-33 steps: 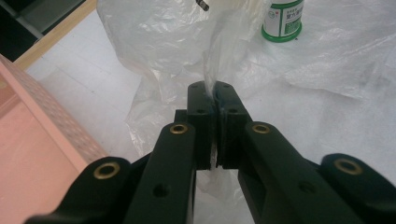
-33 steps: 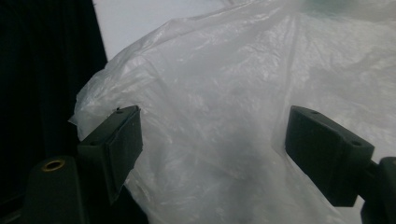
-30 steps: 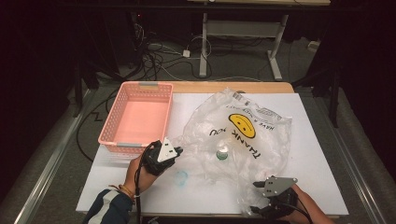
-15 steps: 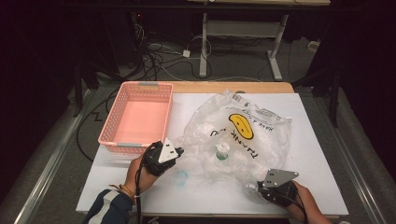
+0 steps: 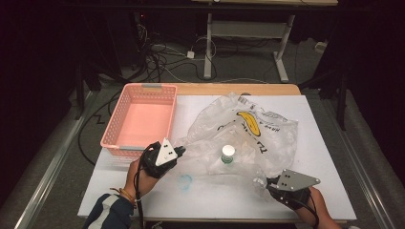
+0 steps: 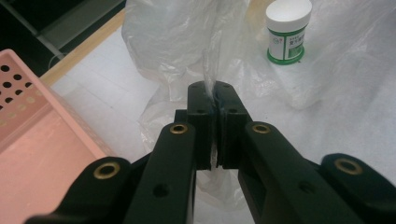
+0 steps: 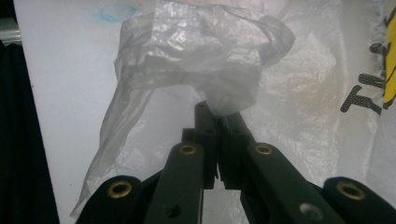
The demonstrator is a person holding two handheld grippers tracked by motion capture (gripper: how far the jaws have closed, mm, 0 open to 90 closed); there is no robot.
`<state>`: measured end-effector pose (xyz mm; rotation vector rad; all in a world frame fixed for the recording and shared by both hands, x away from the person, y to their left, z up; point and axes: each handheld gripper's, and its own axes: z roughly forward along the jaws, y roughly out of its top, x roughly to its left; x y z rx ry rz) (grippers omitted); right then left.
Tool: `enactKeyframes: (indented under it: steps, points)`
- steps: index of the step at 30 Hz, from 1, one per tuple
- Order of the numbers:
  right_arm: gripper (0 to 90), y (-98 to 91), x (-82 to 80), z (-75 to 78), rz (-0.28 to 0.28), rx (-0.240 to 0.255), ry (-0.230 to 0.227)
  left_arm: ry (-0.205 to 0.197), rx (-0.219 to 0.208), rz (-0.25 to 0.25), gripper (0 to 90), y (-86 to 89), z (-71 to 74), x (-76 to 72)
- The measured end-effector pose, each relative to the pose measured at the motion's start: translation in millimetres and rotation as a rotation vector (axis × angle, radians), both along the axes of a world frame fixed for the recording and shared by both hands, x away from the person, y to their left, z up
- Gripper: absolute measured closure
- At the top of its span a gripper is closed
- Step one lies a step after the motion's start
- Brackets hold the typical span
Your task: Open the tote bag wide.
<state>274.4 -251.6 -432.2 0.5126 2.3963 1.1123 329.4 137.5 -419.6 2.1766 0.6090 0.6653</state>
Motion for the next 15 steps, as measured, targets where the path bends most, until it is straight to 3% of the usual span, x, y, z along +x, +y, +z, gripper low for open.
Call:
enactKeyframes:
  steps: [7,15]
  points:
    - [89.4,-2.4,0.3,9.6,-0.008,0.032,-0.060,-0.017,0.002,0.012,84.3,-1.4,2.3,-0.2]
    - [89.6,-1.9,-4.8,20.9,-0.007,0.065,-0.113,-0.054,-0.037,0.009,84.4,0.3,14.3,-5.6]
